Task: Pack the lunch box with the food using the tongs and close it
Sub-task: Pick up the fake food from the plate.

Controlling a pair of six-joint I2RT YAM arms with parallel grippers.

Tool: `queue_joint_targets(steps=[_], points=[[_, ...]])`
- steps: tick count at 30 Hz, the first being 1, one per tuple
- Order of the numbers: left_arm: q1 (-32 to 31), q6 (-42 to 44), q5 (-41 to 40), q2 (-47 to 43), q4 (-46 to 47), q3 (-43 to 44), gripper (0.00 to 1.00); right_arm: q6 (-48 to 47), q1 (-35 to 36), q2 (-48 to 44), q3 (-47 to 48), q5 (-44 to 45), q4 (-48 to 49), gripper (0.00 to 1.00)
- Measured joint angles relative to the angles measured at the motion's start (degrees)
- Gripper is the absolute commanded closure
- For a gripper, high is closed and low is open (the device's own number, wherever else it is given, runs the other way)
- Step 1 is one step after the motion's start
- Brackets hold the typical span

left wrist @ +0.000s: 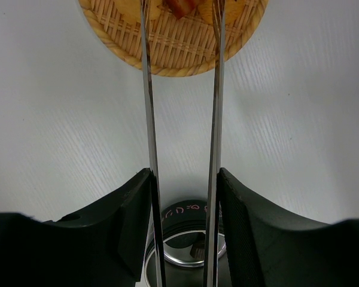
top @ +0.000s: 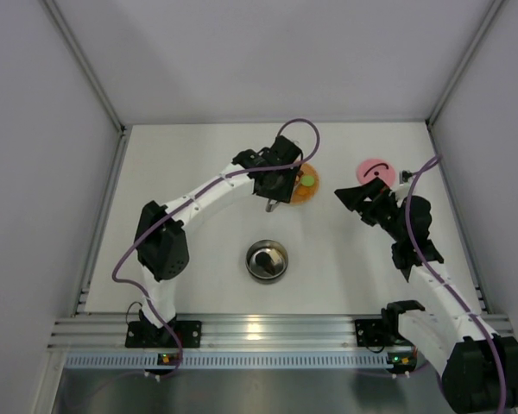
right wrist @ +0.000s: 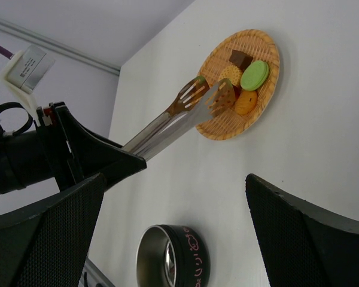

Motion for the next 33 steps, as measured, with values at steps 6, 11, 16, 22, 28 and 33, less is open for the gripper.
queue_joint_targets(steps=[6,11,16,22,28,33], points=[[0.3,0.2,-0.1,1.2,0.0,0.1,0.48,0.0,0.0,0.0,0.0,0.0,0.0,0.01],[0.4,0.6,0.3,1.5,0.0,0.1,0.49,0.0,0.0,0.0,0.0,0.0,0.0,0.01],[0.5,1.0,0.7,2.3,0.0,0.3,0.5,-0.1,0.0,0.0,0.0,0.0,0.0,0.01],[0.6,1.2,1.8,2.9,0.0,0.3,0.53,-0.1,0.0,0.0,0.0,0.0,0.0,0.01],[0.6,1.2,1.9,3.0,0.0,0.3,0.57,-0.1,0.0,0.0,0.0,0.0,0.0,0.01],[0.6,1.3,2.1,3.0,0.0,0.3,0.62,-0.1,0.0,0.0,0.0,0.0,0.0,0.0]])
